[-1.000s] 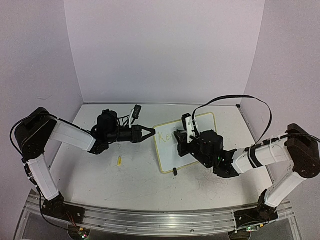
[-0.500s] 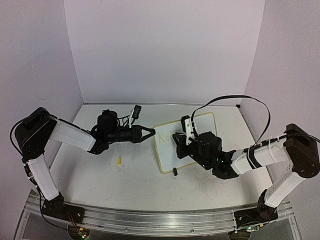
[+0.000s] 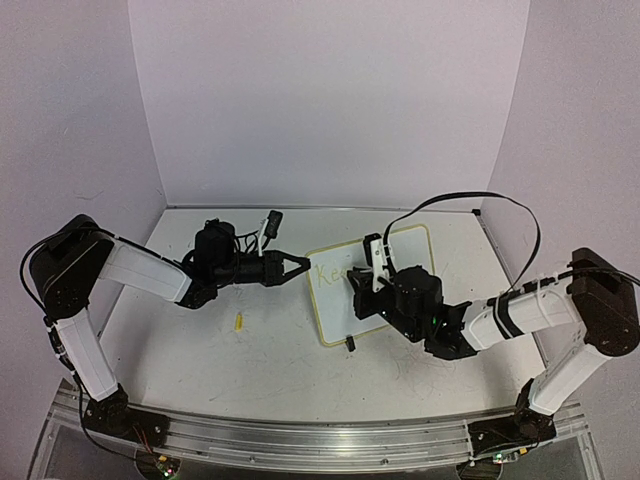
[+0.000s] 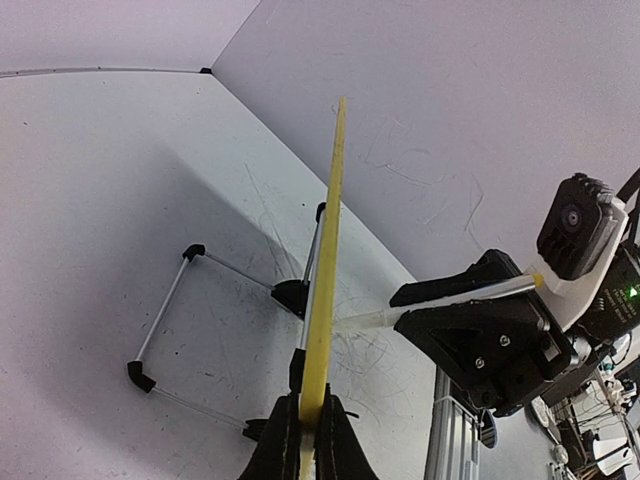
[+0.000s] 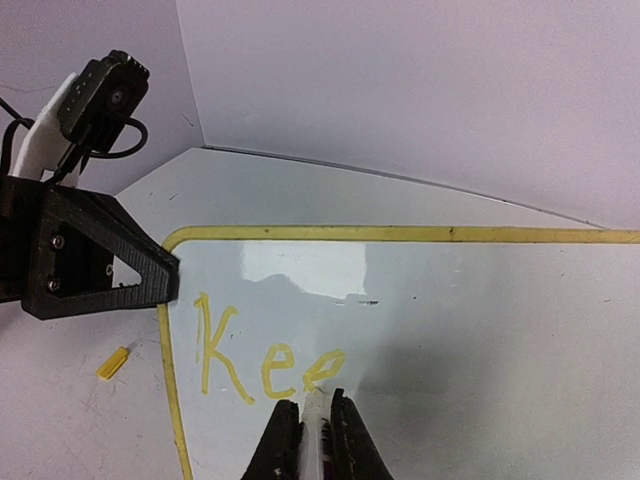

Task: Write a sentence on the whiteboard

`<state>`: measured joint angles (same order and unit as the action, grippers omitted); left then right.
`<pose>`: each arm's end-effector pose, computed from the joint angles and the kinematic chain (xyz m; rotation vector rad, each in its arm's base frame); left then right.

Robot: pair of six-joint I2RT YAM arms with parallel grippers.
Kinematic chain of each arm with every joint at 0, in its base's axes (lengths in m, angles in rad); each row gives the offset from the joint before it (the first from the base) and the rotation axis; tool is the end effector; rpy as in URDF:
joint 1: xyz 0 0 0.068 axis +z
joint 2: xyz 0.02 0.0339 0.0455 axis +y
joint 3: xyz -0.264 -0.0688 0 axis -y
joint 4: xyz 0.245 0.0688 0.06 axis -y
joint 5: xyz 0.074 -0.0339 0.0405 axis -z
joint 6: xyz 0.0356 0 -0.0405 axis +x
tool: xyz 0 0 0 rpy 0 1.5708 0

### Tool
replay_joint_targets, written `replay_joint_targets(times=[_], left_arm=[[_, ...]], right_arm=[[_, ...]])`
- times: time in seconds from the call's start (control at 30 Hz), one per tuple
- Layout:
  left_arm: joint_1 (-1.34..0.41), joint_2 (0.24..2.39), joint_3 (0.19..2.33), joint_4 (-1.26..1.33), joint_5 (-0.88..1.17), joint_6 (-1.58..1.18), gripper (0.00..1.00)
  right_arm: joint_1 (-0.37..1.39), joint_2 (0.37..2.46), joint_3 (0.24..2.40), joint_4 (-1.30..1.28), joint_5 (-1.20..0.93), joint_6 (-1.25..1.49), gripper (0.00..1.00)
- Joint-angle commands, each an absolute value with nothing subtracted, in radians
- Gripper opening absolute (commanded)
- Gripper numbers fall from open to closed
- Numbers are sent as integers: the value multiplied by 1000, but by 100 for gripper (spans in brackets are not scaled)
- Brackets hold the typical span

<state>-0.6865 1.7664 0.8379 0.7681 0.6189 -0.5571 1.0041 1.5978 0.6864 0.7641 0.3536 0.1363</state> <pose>0.2714 -0.2491 0.1958 0.6267 1.8271 -1.4085 0.1880 0.2725 0.2048 -0.4823 1.6709 0.5418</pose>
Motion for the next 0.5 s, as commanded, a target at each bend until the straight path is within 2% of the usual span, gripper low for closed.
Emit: replay_joint_targets(times=[0.0,0.27,0.47], left_arm=[[-695,1742,870,770,675,-569,0],[-695,1748,874,766,677,-570,0],[-696,1762,888,766,681,-573,0]], right_arm=[[994,1590,685,716,438,124,0],[988,1462,655,784,394,61,0],[981,1504,669,799,361,42,0]])
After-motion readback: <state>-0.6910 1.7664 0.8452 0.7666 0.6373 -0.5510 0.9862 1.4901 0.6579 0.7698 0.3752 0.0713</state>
